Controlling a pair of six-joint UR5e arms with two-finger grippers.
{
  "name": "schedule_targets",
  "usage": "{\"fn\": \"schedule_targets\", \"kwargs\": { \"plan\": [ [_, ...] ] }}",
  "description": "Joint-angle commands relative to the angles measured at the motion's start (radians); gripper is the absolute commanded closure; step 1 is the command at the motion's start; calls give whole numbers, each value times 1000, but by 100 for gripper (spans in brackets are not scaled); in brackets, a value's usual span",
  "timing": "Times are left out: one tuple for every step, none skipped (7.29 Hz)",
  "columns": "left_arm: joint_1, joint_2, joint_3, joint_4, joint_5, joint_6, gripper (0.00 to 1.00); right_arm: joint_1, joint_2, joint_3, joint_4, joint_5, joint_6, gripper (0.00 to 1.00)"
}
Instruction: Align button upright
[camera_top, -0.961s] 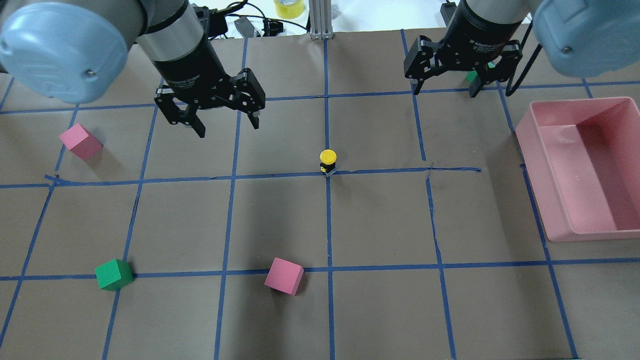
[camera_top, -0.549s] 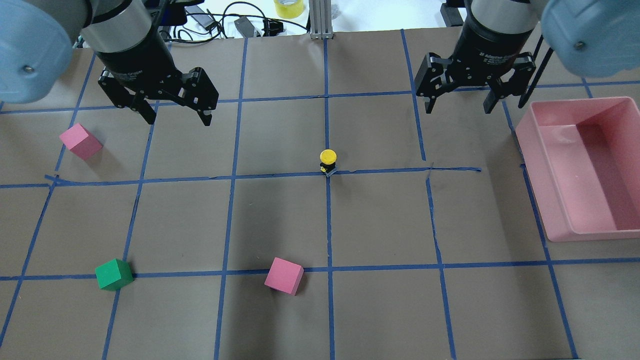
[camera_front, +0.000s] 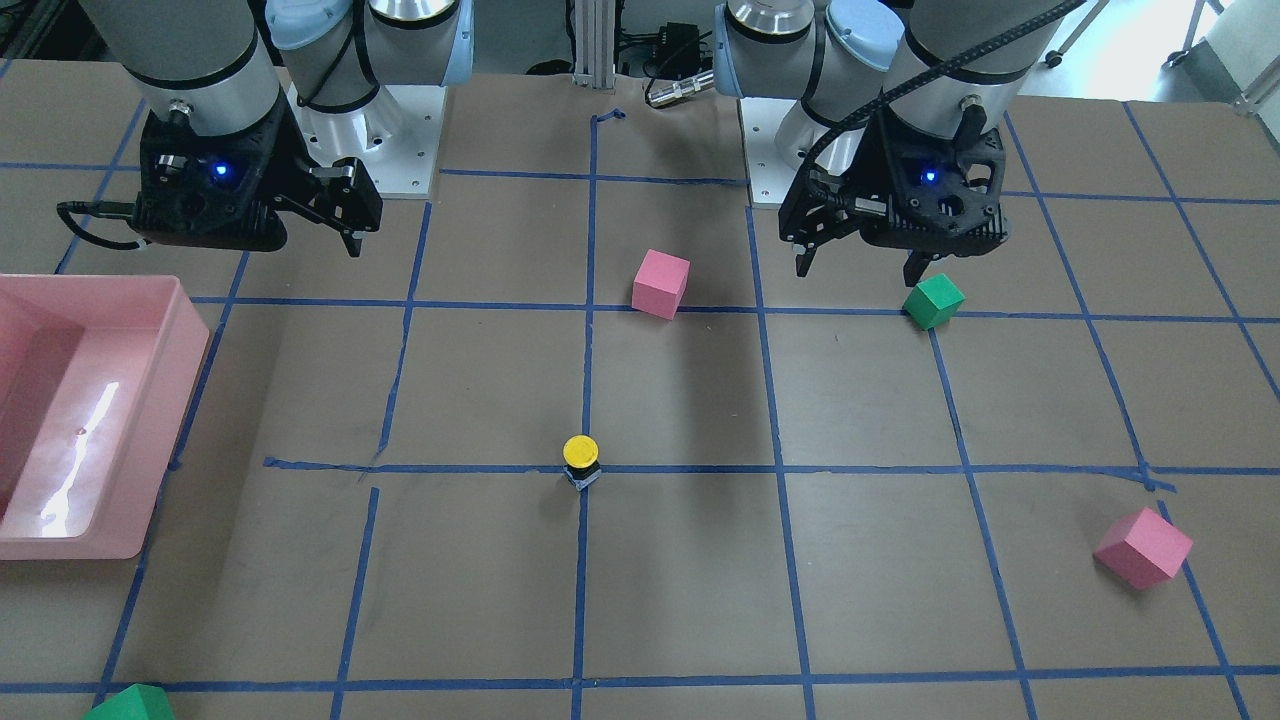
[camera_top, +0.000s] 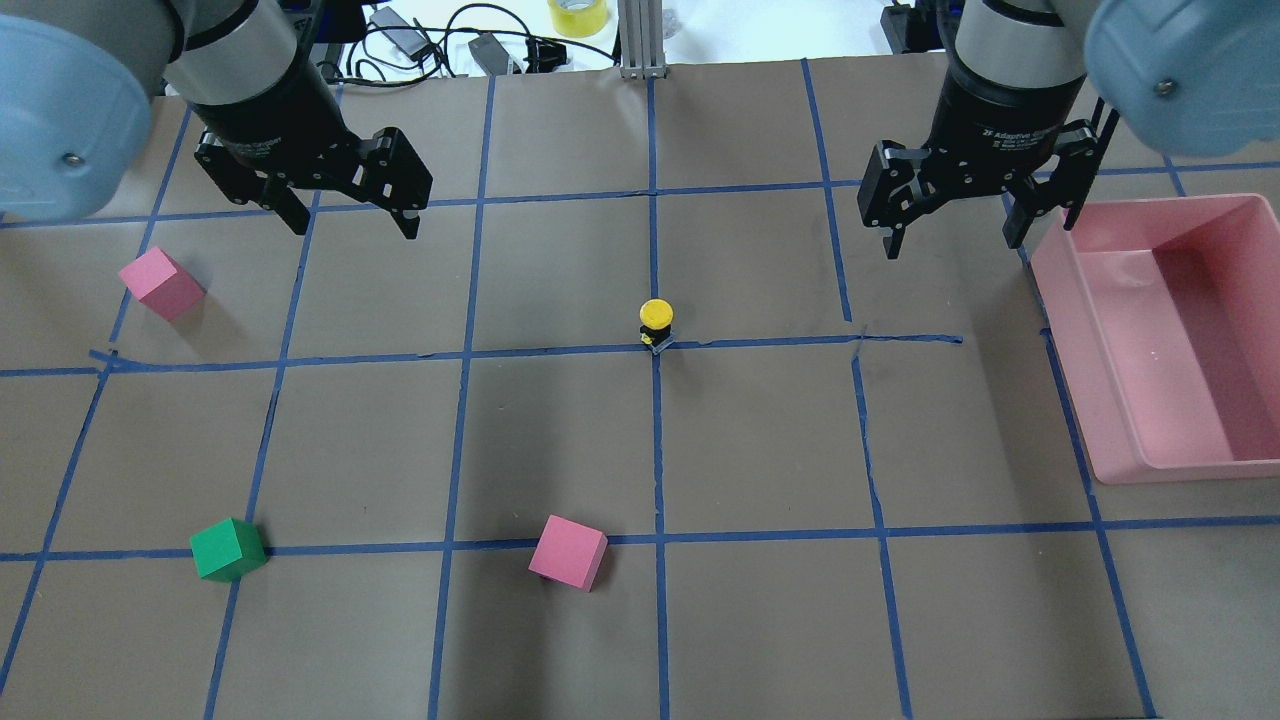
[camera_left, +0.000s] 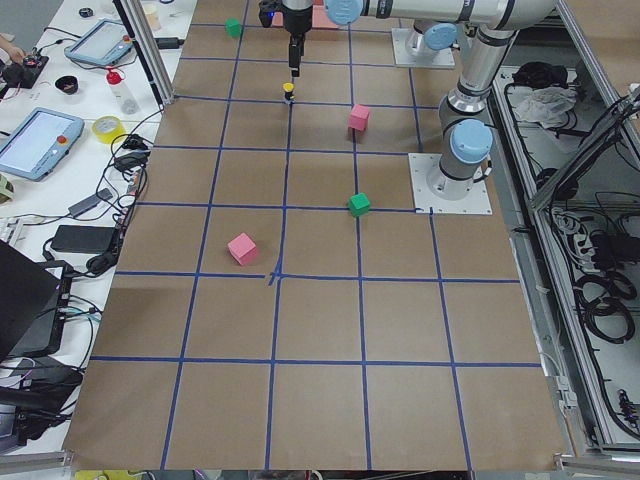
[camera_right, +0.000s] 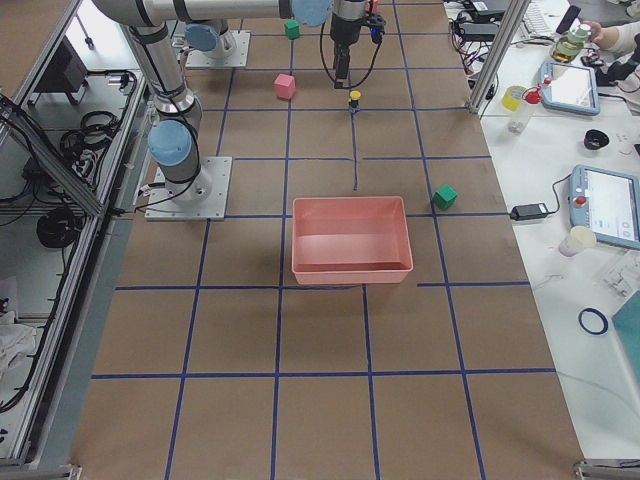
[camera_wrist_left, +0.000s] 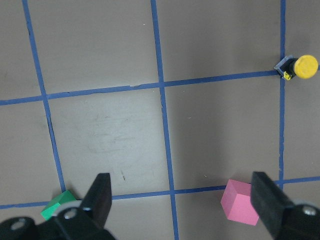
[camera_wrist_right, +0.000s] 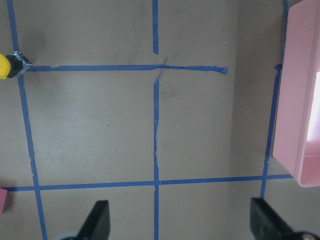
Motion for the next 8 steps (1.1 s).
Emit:
{"fn": "schedule_targets", "kwargs": {
  "plan": [
    [0,1,-3,1,-1,0,0,-1,1,0,-4,0,-7,0],
    [0,1,-3,1,-1,0,0,-3,1,0,-3,-2,-8,0],
    [0,1,-3,1,-1,0,0,-3,1,0,-4,-2,-10,0],
    [0,2,-5,1,-1,2,0,-3,2,0,-4,-2,-11,0],
    [0,7,-15,1,0,2,0,-3,2,2,-3,-2,-11,0],
    [0,8,-17,1,0,2,0,-3,2,3,-1,-2,-13,0],
    [0,8,-17,1,0,3,0,-3,4,3,-1,0,-14,0],
    [0,8,-17,1,0,3,0,-4,4,3,-6,-2,-62,0]
  ]
}}
